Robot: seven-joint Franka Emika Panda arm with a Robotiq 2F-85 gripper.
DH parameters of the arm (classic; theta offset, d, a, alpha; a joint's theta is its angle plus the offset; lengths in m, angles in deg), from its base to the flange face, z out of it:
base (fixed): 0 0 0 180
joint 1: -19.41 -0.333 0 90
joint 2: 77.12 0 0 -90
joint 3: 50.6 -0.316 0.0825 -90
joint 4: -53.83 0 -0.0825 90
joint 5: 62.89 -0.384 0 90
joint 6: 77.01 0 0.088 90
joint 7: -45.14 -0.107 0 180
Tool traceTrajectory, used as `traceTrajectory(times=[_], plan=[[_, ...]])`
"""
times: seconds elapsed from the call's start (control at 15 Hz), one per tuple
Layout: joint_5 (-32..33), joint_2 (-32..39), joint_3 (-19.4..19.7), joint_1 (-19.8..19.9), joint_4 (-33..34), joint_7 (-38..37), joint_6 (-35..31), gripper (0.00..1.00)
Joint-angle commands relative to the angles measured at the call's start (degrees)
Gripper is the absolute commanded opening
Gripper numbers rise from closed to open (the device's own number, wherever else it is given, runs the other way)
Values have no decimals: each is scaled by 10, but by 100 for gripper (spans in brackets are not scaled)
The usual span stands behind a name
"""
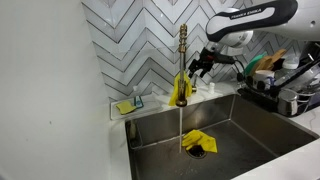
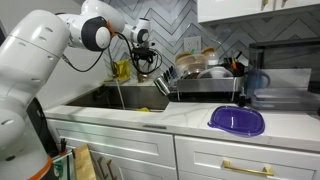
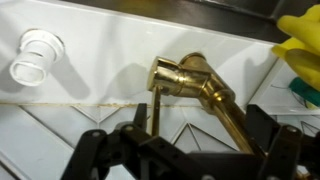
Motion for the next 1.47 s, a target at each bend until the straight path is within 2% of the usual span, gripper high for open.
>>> traceTrajectory(times=[0.0,0.13,0.2,0.27,0.33,0.6,0.73,0.8,0.87,1.0,1.07,1.2,1.27,1.4], plan=[[48,-2,28,-14,2,-11,-14,100],[48,6,30,-15,8,-20,-17,97],[48,9,32,-17,9,-22,-18,82],[44,11,32,-18,12,-28,-16,73],[40,15,31,-19,15,-34,-20,71],[38,27,30,-24,27,-54,-27,37],[39,32,30,-25,31,-57,-38,23],[38,35,30,-25,35,-59,-43,22],[39,38,30,-26,36,-59,-53,27],[41,43,32,-28,40,-62,-68,26],[40,45,31,-27,40,-61,-75,23],[37,47,28,-26,40,-60,-78,2],[32,46,26,-26,40,-60,-73,0],[34,40,25,-25,38,-56,-58,3]])
